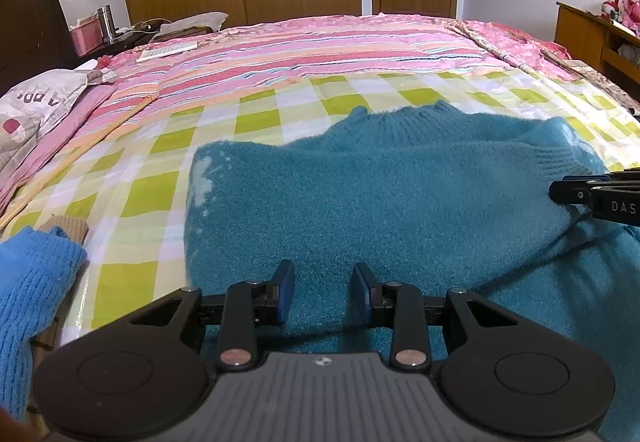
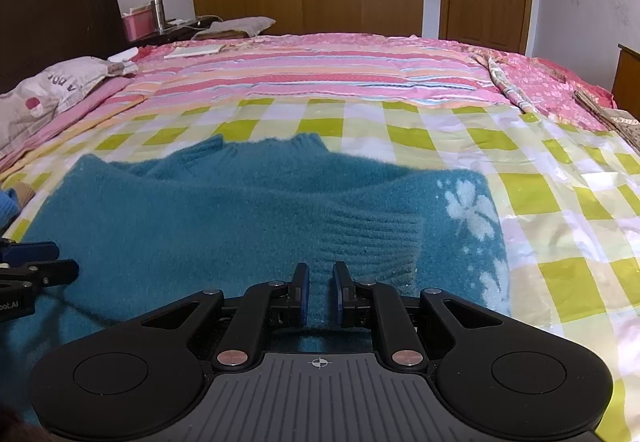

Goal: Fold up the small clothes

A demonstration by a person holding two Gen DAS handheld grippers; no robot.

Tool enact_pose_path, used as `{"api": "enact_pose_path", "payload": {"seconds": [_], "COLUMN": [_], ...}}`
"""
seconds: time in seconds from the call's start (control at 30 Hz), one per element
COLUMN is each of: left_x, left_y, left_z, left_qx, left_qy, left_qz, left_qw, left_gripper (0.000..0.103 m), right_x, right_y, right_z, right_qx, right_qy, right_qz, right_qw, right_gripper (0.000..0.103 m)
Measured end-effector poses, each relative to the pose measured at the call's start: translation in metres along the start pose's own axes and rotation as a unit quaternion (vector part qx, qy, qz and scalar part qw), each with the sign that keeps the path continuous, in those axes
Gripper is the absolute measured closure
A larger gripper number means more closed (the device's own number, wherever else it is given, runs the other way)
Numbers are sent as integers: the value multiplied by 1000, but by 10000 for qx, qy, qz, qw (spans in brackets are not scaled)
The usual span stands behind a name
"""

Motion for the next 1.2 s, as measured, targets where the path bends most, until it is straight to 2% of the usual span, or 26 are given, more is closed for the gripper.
{"api": "enact_pose_path", "payload": {"seconds": [0.67, 1.07, 1.2], "left_x": [-13, -39, -52], "left_y": [0, -1, -2], "left_z": [-1, -7, -11], "left_qx": [141, 291, 249], "left_qy": [68, 162, 193], "left_qz": [138, 282, 235], "left_qw": [9998, 9990, 9992], "left_gripper": [64, 64, 64], "right_x": [-18, -53, -73], "right_y": [9, 30, 39], "right_z": [1, 4, 5], "right_qx": [-177, -315, -324], "right_qy": [55, 27, -5], "right_qz": [18, 331, 466], "right_qw": [9998, 9990, 9984], "right_gripper": [83, 82, 77]}}
Point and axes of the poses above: each gripper's, at about its wrist camera, not at the fingertips, and x roughly the way its jaws point, y to its left, z to its top, the point moved 8 cm from there along x, roughly the way its jaws point, and after that the axes turned 15 degrees about -y, right-handed, at the moved point
